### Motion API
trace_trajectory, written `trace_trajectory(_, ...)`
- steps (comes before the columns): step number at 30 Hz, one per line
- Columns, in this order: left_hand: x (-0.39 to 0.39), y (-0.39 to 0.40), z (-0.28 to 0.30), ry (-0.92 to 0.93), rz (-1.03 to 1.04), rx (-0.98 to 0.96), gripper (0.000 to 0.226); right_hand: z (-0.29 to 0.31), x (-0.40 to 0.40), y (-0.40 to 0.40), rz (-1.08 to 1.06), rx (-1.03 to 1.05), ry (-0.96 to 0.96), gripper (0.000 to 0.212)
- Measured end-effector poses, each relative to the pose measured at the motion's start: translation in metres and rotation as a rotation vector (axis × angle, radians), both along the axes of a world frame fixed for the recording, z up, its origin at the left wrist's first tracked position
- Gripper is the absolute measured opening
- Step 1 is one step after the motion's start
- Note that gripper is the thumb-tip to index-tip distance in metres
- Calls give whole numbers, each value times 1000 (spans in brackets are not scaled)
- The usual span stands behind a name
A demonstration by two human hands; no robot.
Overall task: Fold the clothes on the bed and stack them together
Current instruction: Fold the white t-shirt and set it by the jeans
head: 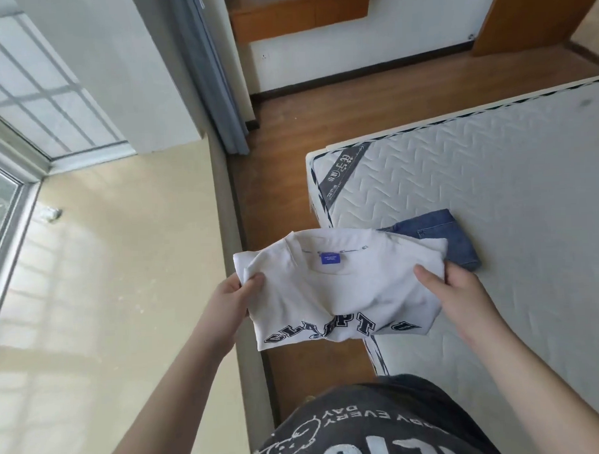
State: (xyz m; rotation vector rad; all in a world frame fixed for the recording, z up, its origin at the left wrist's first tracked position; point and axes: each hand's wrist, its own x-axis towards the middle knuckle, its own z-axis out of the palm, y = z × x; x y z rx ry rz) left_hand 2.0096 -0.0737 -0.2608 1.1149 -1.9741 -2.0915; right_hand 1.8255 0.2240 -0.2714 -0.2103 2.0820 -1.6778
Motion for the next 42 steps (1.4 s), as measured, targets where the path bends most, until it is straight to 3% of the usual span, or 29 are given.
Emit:
trace_trajectory(5,-29,-40,1,-16,47,-8,52,-2,-37,-55,69,18,10,10)
trace_trajectory(11,-75,-95,-4,-42,77,-19,46,-17,-105,-115,91,2,-53,10)
trace_trajectory(15,-112,-130,-8,-36,114,-129,25,-25,-154,-156,111,-26,-118,9)
trace_trajectory(18,-144,-156,-5,-44,126,-166,22,-24,-191,-188,130,-29,-138,11)
trace_trajectory(23,-188,-205,1,-56,173,-178,41,-22,-245,-250,182,-53,-186,14)
trace_trajectory(29,-224,-287,-5,-38,225,-203,43,-27,-287,-348,220,-64,-162,31)
trace_trajectory(34,-261,-356,-18,-30,229,-181,57,-30,-316,-424,197,-77,-150,22)
trace_trajectory(42,-347,-454,-9,56,160,-123,51,-8,-365,-504,69,-136,-203,18)
